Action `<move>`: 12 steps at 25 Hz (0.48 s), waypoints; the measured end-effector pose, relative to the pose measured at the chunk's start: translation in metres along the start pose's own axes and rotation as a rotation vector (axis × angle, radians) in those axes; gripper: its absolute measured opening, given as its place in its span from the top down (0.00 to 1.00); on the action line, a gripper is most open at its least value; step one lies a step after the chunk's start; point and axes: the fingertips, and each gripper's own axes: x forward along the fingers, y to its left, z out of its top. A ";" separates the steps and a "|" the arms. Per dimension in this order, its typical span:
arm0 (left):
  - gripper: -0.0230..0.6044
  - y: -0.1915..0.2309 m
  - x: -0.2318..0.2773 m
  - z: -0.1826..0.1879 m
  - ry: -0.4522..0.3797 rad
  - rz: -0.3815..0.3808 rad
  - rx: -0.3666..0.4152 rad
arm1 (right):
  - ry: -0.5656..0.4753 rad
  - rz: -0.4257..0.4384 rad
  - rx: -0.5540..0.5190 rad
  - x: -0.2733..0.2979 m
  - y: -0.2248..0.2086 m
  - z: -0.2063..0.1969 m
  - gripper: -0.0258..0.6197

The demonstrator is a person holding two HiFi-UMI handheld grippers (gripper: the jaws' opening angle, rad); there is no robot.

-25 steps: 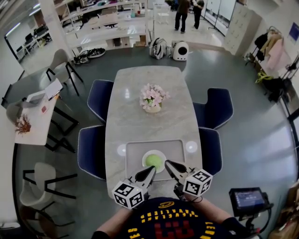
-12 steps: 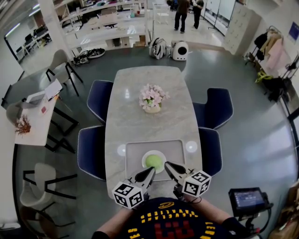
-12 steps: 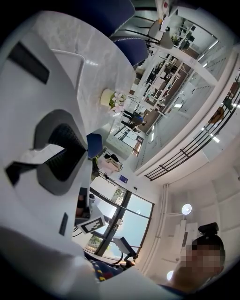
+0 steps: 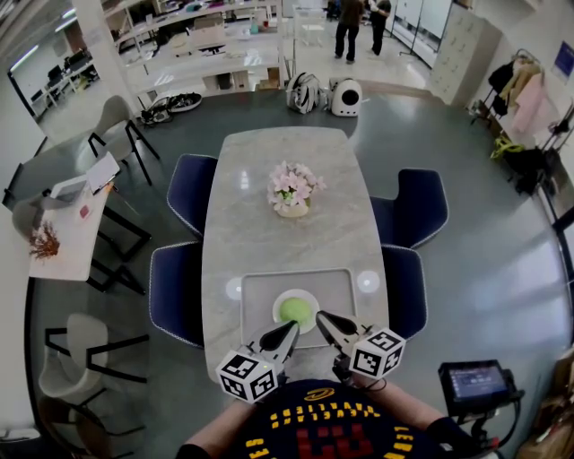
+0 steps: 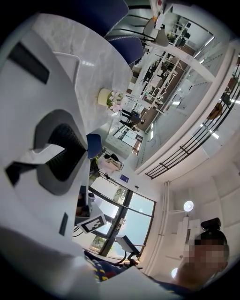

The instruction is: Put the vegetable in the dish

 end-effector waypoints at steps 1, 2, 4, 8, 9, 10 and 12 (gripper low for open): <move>0.96 -0.001 0.000 0.000 0.000 0.000 0.006 | -0.004 -0.001 -0.005 0.000 0.000 0.001 0.95; 0.96 -0.001 0.000 0.001 0.000 -0.001 0.010 | -0.008 -0.001 -0.009 -0.001 0.000 0.001 0.95; 0.96 -0.003 0.001 0.001 0.000 -0.003 0.015 | -0.009 0.000 -0.012 -0.001 0.001 0.002 0.95; 0.96 -0.003 0.001 0.001 0.001 -0.006 0.014 | -0.007 0.000 -0.009 -0.001 0.003 0.002 0.95; 0.96 -0.003 0.001 0.001 0.001 -0.005 0.014 | -0.007 -0.001 -0.009 -0.001 0.003 0.002 0.95; 0.96 -0.002 0.000 0.001 0.000 -0.003 0.016 | -0.007 -0.001 -0.010 -0.001 0.003 0.002 0.95; 0.96 -0.002 0.000 0.001 -0.001 -0.001 0.017 | -0.006 0.003 -0.016 -0.002 0.003 0.002 0.95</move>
